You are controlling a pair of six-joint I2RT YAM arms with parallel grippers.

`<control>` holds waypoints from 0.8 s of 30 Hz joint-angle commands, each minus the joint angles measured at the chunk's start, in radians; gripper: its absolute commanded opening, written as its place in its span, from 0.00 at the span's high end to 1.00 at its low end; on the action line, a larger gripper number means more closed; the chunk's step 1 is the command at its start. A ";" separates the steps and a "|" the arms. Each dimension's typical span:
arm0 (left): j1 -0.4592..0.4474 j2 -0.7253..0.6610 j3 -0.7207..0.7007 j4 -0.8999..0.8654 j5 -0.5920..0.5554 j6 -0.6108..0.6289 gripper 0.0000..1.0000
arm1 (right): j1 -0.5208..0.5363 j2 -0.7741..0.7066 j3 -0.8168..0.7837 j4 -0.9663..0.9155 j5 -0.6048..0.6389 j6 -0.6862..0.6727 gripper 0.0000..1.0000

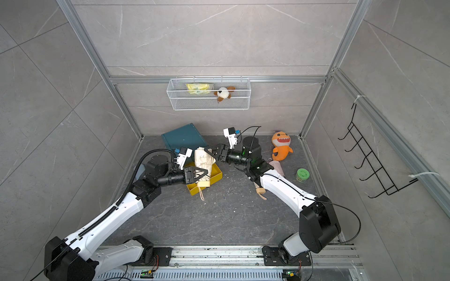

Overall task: Place the umbrella in the drawer by color
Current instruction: Place the umbrella in the drawer.

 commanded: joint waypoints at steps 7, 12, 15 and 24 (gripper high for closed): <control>0.004 0.002 0.085 0.026 0.111 0.041 0.77 | 0.006 -0.042 0.087 -0.269 -0.069 -0.196 0.30; 0.003 0.020 0.086 0.048 0.146 0.025 0.76 | 0.007 -0.033 0.064 -0.248 -0.083 -0.185 0.30; 0.004 0.041 0.095 0.052 0.171 0.016 0.76 | 0.007 -0.018 0.046 -0.193 -0.113 -0.145 0.30; 0.005 0.078 0.117 0.068 0.208 -0.002 0.75 | 0.008 0.009 0.037 -0.141 -0.162 -0.110 0.32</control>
